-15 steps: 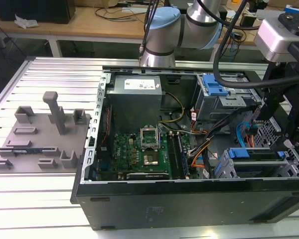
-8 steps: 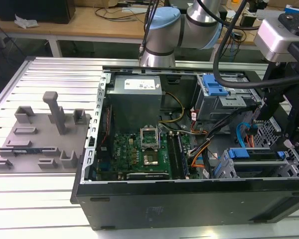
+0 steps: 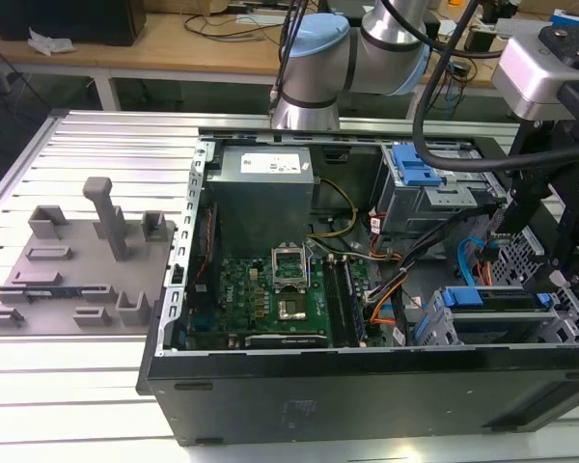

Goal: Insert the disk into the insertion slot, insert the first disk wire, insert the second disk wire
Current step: 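Insert the first disk wire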

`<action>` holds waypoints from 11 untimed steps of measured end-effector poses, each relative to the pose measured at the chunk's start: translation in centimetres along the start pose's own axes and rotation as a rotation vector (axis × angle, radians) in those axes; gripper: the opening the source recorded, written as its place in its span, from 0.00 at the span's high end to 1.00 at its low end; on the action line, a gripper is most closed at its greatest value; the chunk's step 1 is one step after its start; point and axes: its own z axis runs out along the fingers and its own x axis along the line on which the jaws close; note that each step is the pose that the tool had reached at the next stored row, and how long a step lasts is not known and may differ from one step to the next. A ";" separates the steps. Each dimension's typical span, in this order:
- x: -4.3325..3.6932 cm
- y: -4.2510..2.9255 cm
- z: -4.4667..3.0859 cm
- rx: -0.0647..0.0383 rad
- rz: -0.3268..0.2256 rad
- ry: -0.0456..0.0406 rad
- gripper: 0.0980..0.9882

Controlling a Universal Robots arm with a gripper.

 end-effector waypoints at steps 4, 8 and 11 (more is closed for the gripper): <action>0.00 0.00 0.00 0.000 0.000 0.0000 0.39; -0.52 0.00 0.05 0.000 0.000 0.0041 0.39; -3.41 0.00 0.24 0.000 -0.003 0.0835 0.39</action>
